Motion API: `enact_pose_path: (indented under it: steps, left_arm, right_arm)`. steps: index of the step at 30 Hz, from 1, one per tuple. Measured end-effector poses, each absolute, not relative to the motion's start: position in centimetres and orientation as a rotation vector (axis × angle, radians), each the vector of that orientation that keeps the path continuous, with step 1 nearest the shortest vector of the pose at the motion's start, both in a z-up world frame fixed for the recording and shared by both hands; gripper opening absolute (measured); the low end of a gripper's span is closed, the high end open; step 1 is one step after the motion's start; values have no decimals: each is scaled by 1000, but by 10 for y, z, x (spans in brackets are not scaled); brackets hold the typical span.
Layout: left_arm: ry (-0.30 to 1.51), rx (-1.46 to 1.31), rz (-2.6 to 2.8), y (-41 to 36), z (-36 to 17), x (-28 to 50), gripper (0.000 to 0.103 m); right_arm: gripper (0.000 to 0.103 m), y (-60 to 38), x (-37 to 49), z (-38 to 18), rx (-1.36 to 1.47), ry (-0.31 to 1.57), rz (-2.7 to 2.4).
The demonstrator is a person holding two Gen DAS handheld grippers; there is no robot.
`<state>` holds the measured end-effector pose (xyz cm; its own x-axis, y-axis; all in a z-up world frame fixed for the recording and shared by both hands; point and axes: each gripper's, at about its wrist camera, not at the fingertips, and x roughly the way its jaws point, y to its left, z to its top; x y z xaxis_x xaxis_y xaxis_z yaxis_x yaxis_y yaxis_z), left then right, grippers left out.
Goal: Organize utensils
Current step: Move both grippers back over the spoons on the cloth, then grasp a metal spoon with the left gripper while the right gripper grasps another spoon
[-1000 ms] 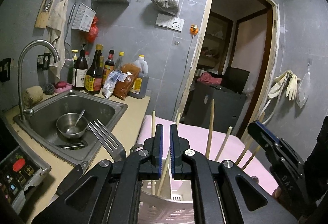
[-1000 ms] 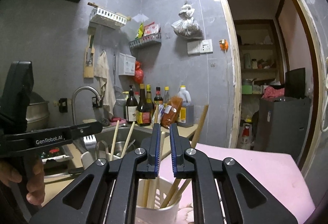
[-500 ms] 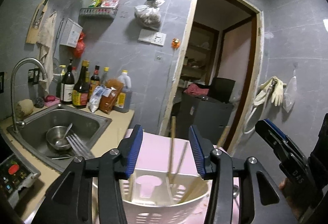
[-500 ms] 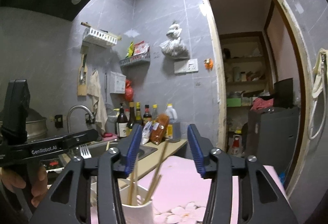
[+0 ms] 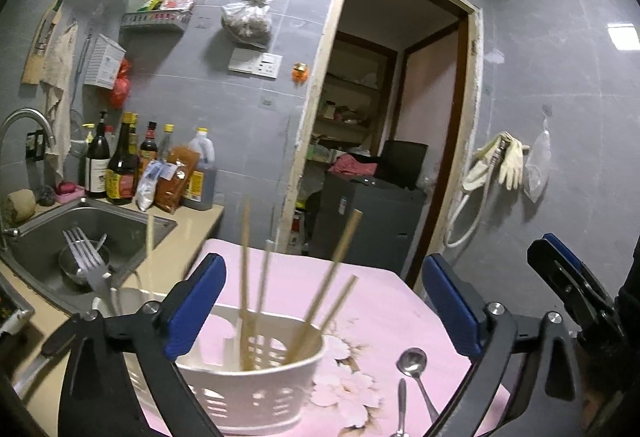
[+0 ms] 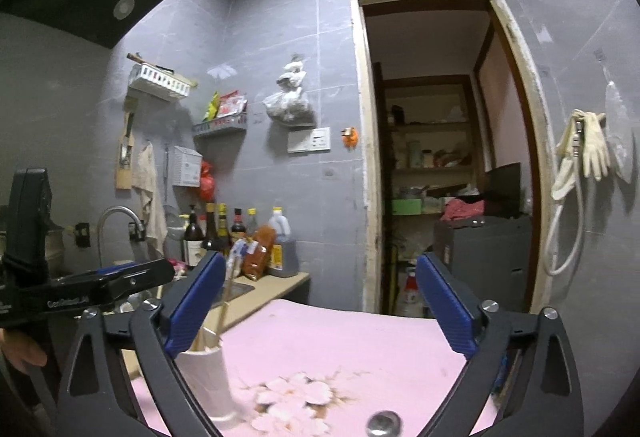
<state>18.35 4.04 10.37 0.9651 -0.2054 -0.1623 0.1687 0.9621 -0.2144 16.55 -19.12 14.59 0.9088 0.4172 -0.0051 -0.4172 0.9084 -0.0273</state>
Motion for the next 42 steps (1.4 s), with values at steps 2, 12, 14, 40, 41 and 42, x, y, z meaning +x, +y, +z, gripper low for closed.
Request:
enact_pose_path:
  steps: [2,12,14,40,41,42]
  left_arm:
    - [199,-179,-206,30,100,185,97]
    - [328,-99,-275,-12,67,196,98]
    - [360,-90,-284,-20,58,198,98]
    - [905,71,-455,-87,-31,259,56]
    - [924,72,-460,-88,-34,263,51]
    - [942,74,-467,-90,-36,266,46]
  right_arm:
    - [103,-198,165,143,-30,7,420]
    - [103,-236,172,112,-80,145,314]
    - [103,-244,177,105,-83,189,294]
    - [99,-281,249,26,-105,733,303]
    - [98,-279,252,25,-115,744,307]
    - [97,-278,253,24,-121,752,312]
